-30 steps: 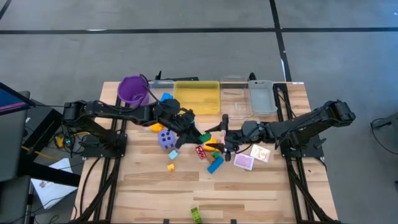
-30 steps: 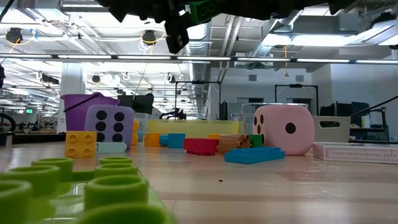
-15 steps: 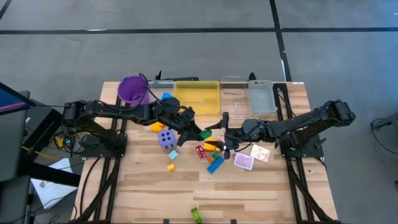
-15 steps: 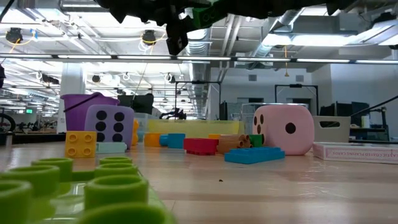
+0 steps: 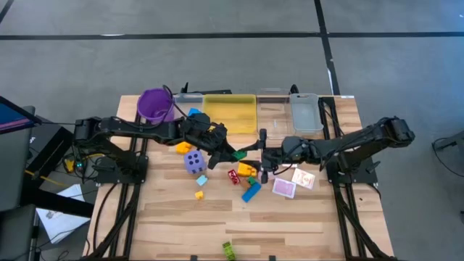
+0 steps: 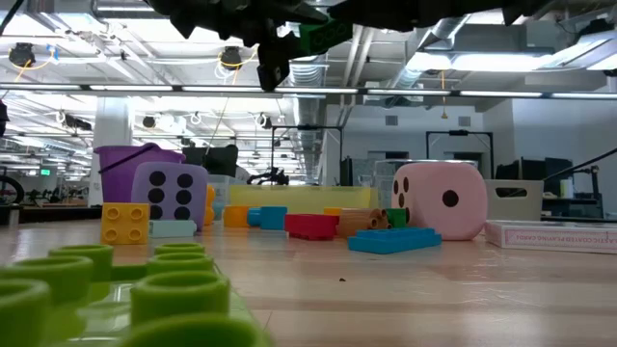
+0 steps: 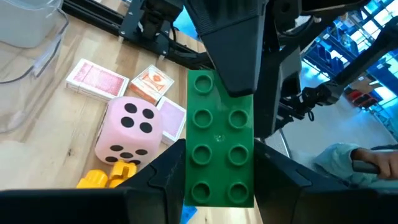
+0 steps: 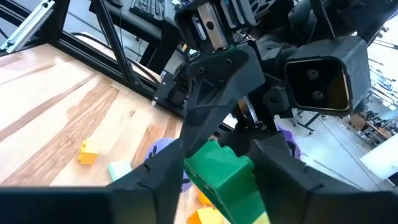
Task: Pick & Place Toys
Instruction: Put the small green game piece into the gray bin
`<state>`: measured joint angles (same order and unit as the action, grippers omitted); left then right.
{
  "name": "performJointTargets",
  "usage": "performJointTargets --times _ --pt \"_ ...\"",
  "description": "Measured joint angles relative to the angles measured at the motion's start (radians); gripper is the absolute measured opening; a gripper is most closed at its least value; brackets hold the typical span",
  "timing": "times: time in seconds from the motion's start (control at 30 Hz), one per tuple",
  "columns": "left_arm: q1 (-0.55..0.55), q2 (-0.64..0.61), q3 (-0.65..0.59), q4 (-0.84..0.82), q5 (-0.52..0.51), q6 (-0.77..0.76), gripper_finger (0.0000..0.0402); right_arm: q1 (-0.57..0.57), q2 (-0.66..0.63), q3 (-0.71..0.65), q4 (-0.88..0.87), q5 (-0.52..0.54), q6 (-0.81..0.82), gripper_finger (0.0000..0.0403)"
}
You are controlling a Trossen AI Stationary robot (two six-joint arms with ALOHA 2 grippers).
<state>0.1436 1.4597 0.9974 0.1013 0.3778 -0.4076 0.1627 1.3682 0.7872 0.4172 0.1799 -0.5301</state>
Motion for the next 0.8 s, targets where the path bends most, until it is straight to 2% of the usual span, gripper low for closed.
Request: performJointTargets --times 0.2,0.37,0.57,0.8 --pt "0.0 0.0 -0.001 -0.004 0.007 0.016 0.0138 -0.005 -0.001 0.0 -0.015 -0.005 0.015 0.01" --pt "0.002 0.0 -0.001 -0.007 0.014 0.009 0.0138 -0.005 -0.001 0.0 -0.013 0.001 0.006 0.0088" --pt "0.002 0.0 -0.001 -0.013 0.029 0.007 0.0138 -0.005 0.0 0.0 -0.041 -0.003 0.006 0.012" --pt "0.002 0.0 0.0 -0.004 0.035 0.003 0.0138 -0.005 0.003 -0.003 -0.072 -0.005 0.004 0.0198"
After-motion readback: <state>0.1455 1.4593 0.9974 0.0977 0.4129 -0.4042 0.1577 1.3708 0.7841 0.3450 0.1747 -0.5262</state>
